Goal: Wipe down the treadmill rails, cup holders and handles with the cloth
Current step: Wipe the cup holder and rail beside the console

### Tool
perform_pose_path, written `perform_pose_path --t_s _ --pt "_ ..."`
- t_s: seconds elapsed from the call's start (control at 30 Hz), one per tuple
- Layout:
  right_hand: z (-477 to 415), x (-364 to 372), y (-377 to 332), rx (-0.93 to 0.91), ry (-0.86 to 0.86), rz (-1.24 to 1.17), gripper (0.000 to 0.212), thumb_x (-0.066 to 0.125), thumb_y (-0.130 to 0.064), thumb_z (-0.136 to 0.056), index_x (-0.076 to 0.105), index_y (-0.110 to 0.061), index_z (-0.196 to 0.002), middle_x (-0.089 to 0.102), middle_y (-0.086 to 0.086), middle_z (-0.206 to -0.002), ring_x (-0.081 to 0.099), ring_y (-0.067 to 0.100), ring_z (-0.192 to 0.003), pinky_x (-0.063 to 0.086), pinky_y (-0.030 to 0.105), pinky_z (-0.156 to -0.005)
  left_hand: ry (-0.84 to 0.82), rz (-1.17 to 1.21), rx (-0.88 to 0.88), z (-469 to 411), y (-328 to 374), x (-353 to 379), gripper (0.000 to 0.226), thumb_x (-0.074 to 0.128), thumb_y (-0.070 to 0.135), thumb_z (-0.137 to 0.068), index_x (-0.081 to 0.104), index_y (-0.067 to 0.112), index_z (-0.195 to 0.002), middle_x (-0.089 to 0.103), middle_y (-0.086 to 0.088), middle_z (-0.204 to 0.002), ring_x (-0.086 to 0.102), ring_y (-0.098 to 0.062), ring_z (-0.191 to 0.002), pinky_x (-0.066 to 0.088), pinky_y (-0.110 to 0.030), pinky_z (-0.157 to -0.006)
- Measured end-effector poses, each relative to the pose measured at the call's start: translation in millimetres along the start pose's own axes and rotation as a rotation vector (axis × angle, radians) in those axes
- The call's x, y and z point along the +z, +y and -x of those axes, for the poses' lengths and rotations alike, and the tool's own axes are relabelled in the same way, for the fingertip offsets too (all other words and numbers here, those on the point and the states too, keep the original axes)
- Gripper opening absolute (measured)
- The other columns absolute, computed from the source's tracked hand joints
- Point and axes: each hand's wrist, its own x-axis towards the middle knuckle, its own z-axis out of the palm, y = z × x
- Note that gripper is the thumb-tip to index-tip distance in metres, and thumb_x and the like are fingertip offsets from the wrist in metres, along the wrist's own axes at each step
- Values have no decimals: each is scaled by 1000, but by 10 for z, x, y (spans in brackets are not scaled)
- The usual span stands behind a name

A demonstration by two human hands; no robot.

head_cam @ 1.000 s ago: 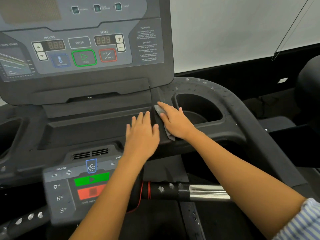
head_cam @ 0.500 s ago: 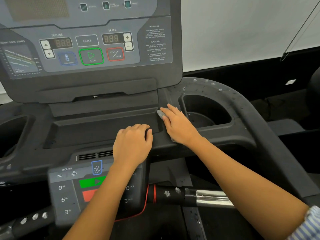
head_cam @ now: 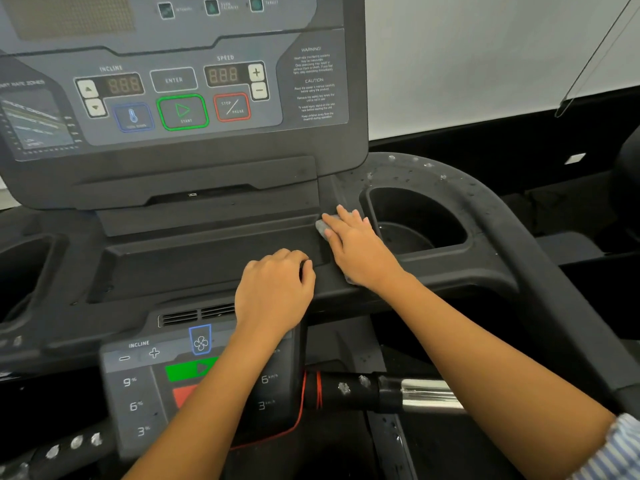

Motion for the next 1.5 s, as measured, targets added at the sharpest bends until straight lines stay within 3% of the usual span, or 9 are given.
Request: perform_pose_path --t_s 0.17,0.37,0.53,0.7,0.87,1.03,1.23,1.4,1.5 --pt "84 55 14 8 63 -2 46 30 -25 -102 26 -12 -146 21 14 -154 3 30 -145 1 35 -116 7 -6 34 -3 -9 -1 30 41 29 -95 67 16 -100 67 0 -94 62 -19 -80 42 -32 -74" --pt "368 -150 94 24 195 -247 38 46 -24 -98 49 -13 -134 55 3 -133 46 11 -125 25 6 -97 -74 5 40 -31 -9 -31 30 37 33 -96 62 22 -110 62 4 -107 58 -16 -94 37 -29 -83" --pt "304 -308 197 63 464 -224 30 56 -19 -93 59 -13 -121 59 0 -120 52 7 -112 30 1 -88 -147 120 67 -207 179 -22 38 42 37 -95 50 18 -127 48 0 -126 45 -19 -115 34 -31 -93" --pt "150 -127 271 1 228 33 33 49 -16 -95 55 -8 -127 54 7 -126 50 19 -119 36 26 -105 -185 68 88 -410 337 88 54 39 40 -96 30 12 -142 30 -6 -147 28 -23 -134 27 -37 -106" --pt "-181 -110 363 -14 148 220 36 43 -10 -97 47 -7 -133 51 8 -134 31 23 -138 13 33 -116 -209 40 73 -435 320 172 57 36 42 -96 25 12 -144 23 -7 -152 22 -23 -138 21 -38 -110" --pt "-460 -156 344 -9 91 328 36 49 -8 -91 50 -8 -128 53 10 -127 39 26 -128 32 41 -109 -225 76 64 -447 309 196 57 35 41 -97 24 13 -145 19 -5 -153 18 -21 -140 17 -37 -112" --pt "-113 -60 368 -74 110 344 43 47 -13 -93 40 -9 -135 48 8 -131 39 22 -126 34 33 -108 -226 148 25 -450 315 221 57 38 40 -96 23 15 -145 16 -3 -154 17 -20 -140 18 -38 -112" --pt "43 -371 245 12 200 -151 30 48 -14 -96 58 -11 -124 63 6 -119 55 17 -113 36 17 -94 -164 242 -52 -464 289 212 56 43 38 -95 28 16 -143 28 -2 -148 28 -19 -135 25 -36 -108" --pt "-11 -347 61 -61 140 -159 31 50 -12 -95 59 -10 -125 61 8 -124 54 17 -118 25 5 -93 -108 331 -110 -474 277 201 52 47 32 -94 31 15 -141 37 -2 -143 35 -19 -130 28 -34 -105"
